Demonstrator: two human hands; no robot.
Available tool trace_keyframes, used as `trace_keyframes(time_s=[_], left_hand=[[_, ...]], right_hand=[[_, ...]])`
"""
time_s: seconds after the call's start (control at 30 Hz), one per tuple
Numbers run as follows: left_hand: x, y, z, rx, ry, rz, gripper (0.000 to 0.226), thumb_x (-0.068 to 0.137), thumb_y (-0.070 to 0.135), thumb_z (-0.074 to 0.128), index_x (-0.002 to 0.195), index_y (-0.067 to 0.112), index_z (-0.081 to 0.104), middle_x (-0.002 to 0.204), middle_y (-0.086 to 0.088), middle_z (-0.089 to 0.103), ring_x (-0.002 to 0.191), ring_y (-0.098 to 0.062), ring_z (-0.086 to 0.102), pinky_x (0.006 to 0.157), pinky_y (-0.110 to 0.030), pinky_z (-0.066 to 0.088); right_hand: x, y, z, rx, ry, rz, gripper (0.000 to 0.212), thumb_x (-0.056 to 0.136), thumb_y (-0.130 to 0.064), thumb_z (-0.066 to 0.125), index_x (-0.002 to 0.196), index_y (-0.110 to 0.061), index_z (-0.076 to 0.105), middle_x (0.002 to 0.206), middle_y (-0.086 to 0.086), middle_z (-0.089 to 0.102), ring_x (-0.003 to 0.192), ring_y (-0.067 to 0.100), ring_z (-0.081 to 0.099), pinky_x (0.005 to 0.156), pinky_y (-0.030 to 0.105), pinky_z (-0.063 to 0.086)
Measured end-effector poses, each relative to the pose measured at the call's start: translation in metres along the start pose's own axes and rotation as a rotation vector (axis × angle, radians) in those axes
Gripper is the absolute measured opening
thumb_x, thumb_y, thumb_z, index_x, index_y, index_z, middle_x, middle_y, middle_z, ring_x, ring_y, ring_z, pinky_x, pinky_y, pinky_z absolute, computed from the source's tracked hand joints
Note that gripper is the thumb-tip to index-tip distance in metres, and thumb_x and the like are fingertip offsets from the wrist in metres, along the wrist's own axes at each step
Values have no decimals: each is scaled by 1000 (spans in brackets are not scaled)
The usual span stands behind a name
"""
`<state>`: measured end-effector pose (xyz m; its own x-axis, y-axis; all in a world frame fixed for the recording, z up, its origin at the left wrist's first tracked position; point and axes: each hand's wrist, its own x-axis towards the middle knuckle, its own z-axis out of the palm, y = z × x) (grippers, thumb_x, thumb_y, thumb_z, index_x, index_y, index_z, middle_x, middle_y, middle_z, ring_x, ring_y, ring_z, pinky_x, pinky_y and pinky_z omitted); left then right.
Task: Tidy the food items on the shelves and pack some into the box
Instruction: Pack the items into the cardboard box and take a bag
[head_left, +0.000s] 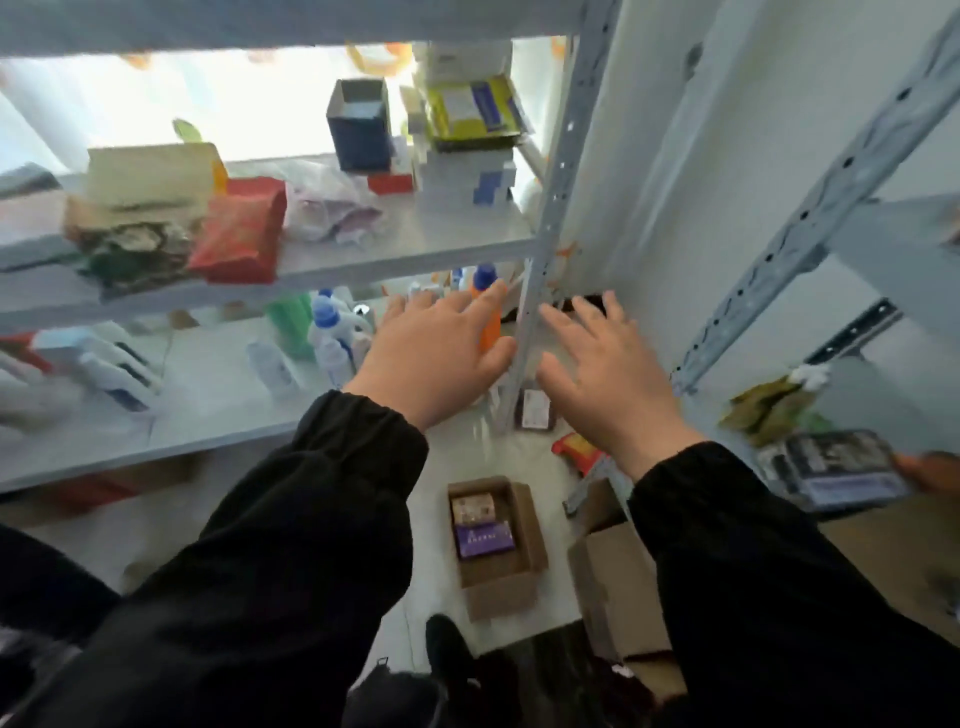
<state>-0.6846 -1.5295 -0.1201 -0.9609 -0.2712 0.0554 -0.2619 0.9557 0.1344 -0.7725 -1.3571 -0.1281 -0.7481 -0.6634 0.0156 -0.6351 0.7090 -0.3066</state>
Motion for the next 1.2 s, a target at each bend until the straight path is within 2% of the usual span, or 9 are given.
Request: trace_keyframes(time_s=[0.17, 0.3, 0.43, 0.57, 0.7, 0.8, 0.87, 1.0, 1.2], left_hand=[[-53, 66, -37, -38, 15, 61, 64, 103, 57, 34, 162, 32, 29, 159, -1, 47, 146, -29, 42, 121, -50, 29], [-84, 128, -45, 18, -68, 292, 64, 103, 57, 40, 162, 33, 30, 153, -1, 53, 140, -28, 47, 118, -47, 35], [-103, 186, -42, 19, -94, 536, 62, 102, 55, 41, 159, 31, 35, 148, -2, 57, 134, -28, 54, 108, -43, 44], [-130, 236, -26, -53, -83, 829, 63, 101, 55, 42, 159, 32, 35, 154, 1, 50, 145, -27, 40, 119, -52, 33], [-173, 271, -11, -164, -165, 1037, 61, 103, 51, 43, 160, 28, 35, 156, 0, 47, 146, -27, 38, 118, -49, 35], [-222, 299, -5, -162, -232, 1142, 59, 105, 48, 43, 159, 26, 36, 157, -1, 47, 144, -27, 39, 117, -46, 34], [-263, 320, -7, -137, -265, 1239, 56, 106, 48, 42, 157, 27, 39, 153, -2, 51, 141, -28, 44, 114, -45, 38], [-345, 372, -23, -85, -263, 1389, 53, 104, 48, 45, 154, 29, 44, 147, -2, 57, 134, -25, 51, 107, -42, 45], [-492, 453, -55, -83, -205, 1557, 54, 104, 48, 46, 155, 32, 42, 154, 1, 52, 138, -23, 50, 107, -41, 46]], right_hand=[[-100, 26, -48, 3, 8, 145, 68, 99, -56, 43, 162, -34, 33, 170, 0, 27, 159, 25, 14, 128, 41, 15], [-195, 42, -64, 57, 75, 266, 74, 92, -63, 39, 159, -32, 39, 166, -5, 36, 156, 19, 22, 126, 39, 23], [-274, 49, -78, -4, 133, 420, 63, 97, -53, 48, 154, -28, 46, 158, -6, 47, 148, 14, 33, 118, 32, 30], [-338, 38, -82, -57, 170, 651, 68, 99, -58, 46, 161, -32, 34, 170, -1, 28, 158, 22, 16, 127, 39, 18], [-412, 15, -73, -41, 206, 871, 91, 80, -78, 18, 162, -40, 27, 172, -2, 21, 161, 22, 8, 129, 42, 14], [-472, -2, -67, -54, 208, 1016, 80, 91, -72, 33, 162, -37, 28, 172, -2, 23, 160, 22, 11, 128, 40, 14], [-519, -16, -64, -52, 200, 1084, 69, 98, -60, 48, 160, -33, 35, 170, -2, 27, 158, 21, 15, 126, 37, 17], [-622, -38, -61, -56, 242, 1220, 57, 95, -55, 53, 147, -31, 53, 147, -7, 55, 138, 16, 45, 106, 37, 46], [-783, -67, -76, -108, 386, 1371, 52, 94, -56, 55, 141, -34, 57, 133, -8, 64, 124, 17, 57, 90, 35, 52]])
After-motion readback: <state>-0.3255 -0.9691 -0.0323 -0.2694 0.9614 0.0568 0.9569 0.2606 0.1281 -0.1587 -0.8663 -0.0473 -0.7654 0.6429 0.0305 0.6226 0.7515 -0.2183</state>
